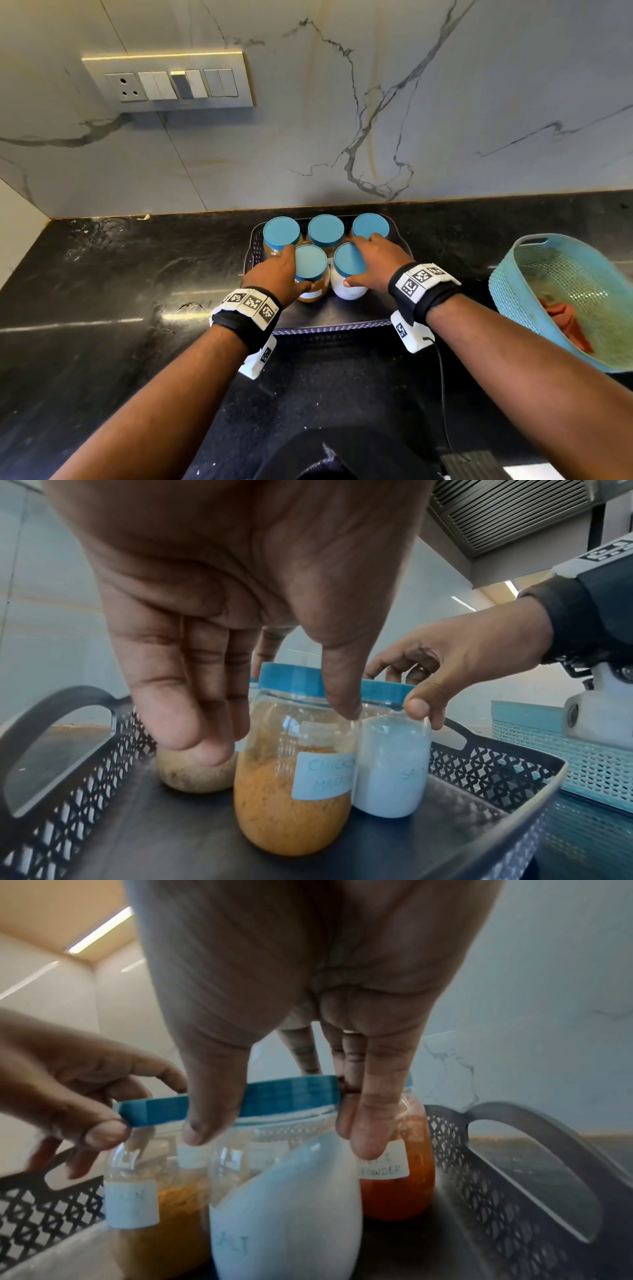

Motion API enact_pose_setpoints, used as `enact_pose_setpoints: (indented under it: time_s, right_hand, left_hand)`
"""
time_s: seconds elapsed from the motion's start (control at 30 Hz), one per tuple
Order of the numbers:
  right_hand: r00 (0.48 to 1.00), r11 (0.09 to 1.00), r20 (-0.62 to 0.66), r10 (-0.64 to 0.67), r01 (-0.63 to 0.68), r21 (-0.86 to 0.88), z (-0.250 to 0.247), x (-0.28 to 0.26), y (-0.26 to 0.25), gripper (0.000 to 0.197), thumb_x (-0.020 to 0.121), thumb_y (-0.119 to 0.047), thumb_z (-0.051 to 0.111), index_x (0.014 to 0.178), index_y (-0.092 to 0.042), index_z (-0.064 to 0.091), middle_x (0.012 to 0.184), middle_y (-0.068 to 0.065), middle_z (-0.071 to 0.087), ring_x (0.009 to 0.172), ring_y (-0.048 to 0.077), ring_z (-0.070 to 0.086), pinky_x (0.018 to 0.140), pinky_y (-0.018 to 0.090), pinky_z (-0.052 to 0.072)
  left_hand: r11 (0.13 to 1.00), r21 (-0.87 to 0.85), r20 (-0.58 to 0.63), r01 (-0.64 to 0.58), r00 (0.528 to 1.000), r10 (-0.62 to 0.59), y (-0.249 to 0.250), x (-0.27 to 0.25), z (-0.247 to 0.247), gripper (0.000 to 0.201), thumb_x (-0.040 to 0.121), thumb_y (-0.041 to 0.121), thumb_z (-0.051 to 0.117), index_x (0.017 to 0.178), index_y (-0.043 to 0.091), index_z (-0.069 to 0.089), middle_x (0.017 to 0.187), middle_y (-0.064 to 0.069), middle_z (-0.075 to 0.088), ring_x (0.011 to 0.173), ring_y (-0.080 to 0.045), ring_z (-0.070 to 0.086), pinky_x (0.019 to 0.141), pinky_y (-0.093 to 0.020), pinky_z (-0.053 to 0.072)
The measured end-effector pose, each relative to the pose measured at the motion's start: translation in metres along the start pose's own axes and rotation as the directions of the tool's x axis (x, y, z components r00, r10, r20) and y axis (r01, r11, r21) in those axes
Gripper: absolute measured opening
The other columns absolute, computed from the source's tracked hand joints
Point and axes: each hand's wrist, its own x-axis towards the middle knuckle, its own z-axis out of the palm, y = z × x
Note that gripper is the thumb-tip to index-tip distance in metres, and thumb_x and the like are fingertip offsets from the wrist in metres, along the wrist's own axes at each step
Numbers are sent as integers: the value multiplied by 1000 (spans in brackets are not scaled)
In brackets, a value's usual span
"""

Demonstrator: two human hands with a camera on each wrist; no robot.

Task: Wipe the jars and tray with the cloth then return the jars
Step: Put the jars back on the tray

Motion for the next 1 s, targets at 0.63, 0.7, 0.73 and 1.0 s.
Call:
enact_pose_setpoints:
  time_s: [0.63,0.7,0.73,1.0]
  right_hand:
    - [963,995,-268,23,3,98,7,-36,25,73,88,-51,68,146,-23,33,142,7,46,120,29,58,91,41,54]
    - [961,992,-271,50,-17,122,9,-37,28,73,90,-48,68,148,-20,33,145,8,44,125,28,55,95,39,52]
    - [959,991,-275,74,-39,130,11,-36,29,79,88,-49,70,150,-19,32,146,9,42,126,28,54,98,38,50]
    - [976,898,-23,217,-190,396,22,-7,35,144,66,-42,92,159,-17,-16,169,7,2,155,27,15,123,45,24]
  left_hand:
    - [986,-147,-45,78,995,-86,-22,-13,14,95,86,65,65,155,17,21,142,-11,60,119,-27,65,97,-42,55]
    - [984,-156,-68,82,993,-94,-20,-11,14,91,89,61,65,154,15,22,144,-12,58,121,-29,64,96,-42,55]
    - [983,-163,-80,81,992,-95,-19,-11,14,90,88,60,67,153,15,24,143,-13,59,120,-29,64,94,-41,55]
    - [921,-353,-40,162,981,-188,-20,10,19,152,54,67,89,158,10,-6,161,-17,33,143,-33,43,112,-50,45]
